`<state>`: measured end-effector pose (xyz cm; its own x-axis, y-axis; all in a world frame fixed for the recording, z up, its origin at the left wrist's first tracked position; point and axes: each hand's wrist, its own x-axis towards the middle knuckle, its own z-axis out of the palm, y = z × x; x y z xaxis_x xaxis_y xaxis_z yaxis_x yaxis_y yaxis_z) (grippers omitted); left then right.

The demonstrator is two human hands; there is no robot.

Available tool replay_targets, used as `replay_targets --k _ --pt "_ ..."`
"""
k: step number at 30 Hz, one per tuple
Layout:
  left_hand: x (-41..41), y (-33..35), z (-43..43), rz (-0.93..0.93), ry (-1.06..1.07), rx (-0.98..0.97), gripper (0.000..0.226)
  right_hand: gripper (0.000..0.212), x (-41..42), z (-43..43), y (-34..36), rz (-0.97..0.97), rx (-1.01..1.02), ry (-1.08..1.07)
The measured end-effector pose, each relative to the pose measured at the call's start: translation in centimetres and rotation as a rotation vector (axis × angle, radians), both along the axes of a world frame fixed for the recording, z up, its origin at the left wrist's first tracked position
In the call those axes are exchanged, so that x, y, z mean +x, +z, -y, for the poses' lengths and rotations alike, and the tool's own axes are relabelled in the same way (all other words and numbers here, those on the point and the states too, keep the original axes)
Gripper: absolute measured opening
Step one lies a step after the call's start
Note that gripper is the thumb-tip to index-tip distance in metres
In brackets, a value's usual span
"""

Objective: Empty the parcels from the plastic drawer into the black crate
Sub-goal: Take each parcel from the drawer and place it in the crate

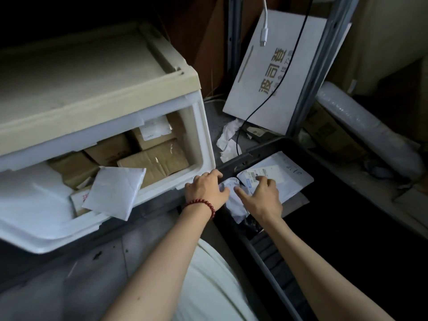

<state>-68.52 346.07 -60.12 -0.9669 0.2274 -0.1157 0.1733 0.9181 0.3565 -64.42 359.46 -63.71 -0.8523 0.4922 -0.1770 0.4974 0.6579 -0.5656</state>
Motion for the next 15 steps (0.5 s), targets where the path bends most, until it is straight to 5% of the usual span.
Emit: replay_targets --k 9,15 --pt "2.2 6.4 12.8 -0.103 0.179 -0.030 0.039 0.072 -2.0 10.1 9.0 -0.177 -0.129 0.241" --pt "4.3 7.2 22.9 -0.086 0.335 -0.089 0.041 0.068 -1.3 16.5 8.4 -0.183 -0.182 0.455"
